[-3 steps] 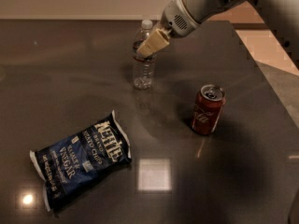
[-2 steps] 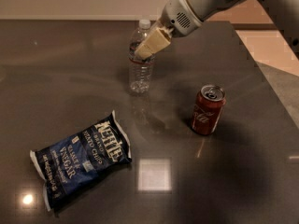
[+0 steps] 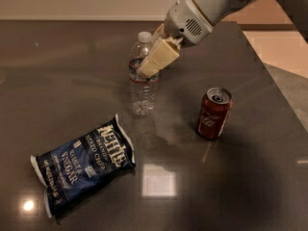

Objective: Move water bottle near blue chip bag

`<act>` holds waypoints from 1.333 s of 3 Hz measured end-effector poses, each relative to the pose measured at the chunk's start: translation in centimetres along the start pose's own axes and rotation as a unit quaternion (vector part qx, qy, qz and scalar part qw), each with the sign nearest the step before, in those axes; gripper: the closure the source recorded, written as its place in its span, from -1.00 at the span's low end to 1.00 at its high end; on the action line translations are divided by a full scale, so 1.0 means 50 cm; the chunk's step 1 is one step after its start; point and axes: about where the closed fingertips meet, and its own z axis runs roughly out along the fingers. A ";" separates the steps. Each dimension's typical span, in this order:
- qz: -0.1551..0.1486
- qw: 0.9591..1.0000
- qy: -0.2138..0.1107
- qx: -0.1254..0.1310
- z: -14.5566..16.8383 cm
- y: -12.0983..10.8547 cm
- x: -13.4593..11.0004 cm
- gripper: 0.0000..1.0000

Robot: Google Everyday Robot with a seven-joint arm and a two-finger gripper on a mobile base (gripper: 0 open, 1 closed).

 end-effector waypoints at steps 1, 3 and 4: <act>-0.015 1.000 0.016 -0.023 0.024 0.045 0.013 1.00; -0.035 0.998 0.016 -0.039 0.045 0.101 0.018 0.63; -0.044 0.998 0.011 -0.042 0.049 0.118 0.017 0.17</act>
Offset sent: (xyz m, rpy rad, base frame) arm -0.0567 0.0082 -0.0321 -0.0481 0.0455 0.1226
